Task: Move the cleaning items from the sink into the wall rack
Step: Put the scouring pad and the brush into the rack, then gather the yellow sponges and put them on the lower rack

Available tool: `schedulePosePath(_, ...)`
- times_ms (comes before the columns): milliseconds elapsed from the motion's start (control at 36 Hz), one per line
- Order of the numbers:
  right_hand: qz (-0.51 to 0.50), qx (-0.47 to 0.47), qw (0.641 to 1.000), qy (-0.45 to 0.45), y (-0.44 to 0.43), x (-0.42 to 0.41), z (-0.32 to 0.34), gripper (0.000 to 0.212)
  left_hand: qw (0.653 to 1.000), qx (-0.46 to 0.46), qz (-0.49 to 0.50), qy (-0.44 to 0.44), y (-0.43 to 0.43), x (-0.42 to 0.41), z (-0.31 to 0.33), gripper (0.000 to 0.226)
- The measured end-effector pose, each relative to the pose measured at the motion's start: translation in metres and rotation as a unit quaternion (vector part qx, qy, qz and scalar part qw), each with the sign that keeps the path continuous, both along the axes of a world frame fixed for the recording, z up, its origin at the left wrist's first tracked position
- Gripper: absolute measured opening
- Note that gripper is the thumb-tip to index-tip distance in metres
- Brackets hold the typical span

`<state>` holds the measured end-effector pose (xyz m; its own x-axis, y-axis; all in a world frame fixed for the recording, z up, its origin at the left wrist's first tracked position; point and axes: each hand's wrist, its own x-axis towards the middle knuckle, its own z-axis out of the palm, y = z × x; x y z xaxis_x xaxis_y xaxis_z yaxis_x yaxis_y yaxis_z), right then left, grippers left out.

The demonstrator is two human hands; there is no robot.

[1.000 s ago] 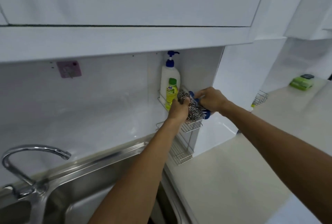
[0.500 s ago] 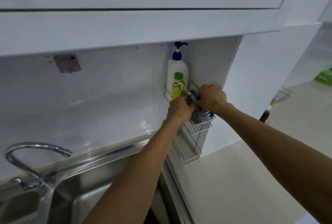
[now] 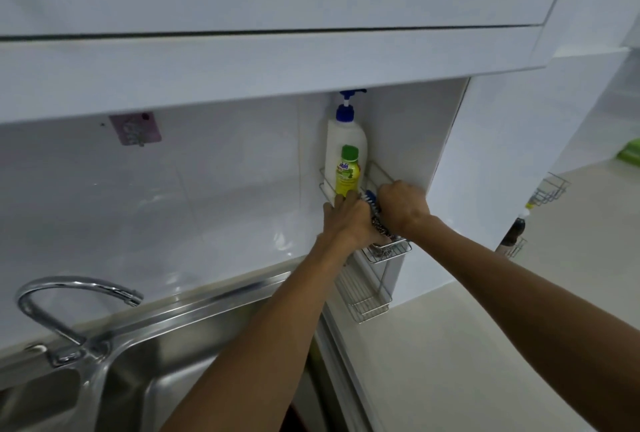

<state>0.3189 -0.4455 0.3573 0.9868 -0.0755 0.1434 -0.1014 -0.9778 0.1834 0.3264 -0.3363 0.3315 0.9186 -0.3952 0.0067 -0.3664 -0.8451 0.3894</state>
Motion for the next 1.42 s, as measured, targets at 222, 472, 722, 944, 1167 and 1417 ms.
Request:
schedulePosePath(222, 0.039, -0.086, 0.996, 0.004, -0.001, -0.004, -0.006, 0.027, 0.997, 0.073, -0.036, -0.003, 0.005, 0.007, -0.003, 0.063)
schedulePosePath(472, 0.062, -0.114, 0.991, 0.027, -0.002, -0.012, -0.005, 0.024, 0.997, 0.069, -0.029, 0.006, 0.002, 0.005, -0.004, 0.064)
schedulePosePath(722, 0.065, -0.079, 0.994, 0.034, -0.002, -0.020, -0.002, 0.025, 0.998, 0.032, -0.052, 0.005, 0.005, 0.004, -0.007, 0.063)
schedulePosePath(944, 0.086, 0.030, 0.992, -0.090, 0.020, -0.043, 0.003, 0.024, 0.992, -0.103, -0.036, -0.056, 0.045, -0.012, -0.005, 0.055)
schedulePosePath(1167, 0.172, 0.127, 0.973, -0.091, 0.109, -0.074, -0.036, 0.026, 0.986, -0.162, 0.043, 0.005, 0.139, -0.061, -0.040, 0.061)
schedulePosePath(1417, 0.141, 0.202, 0.953, 0.173, 0.200, -0.118, -0.205, 0.032, 0.969, -0.001, 0.191, 0.158, 0.270, -0.172, -0.200, 0.070)
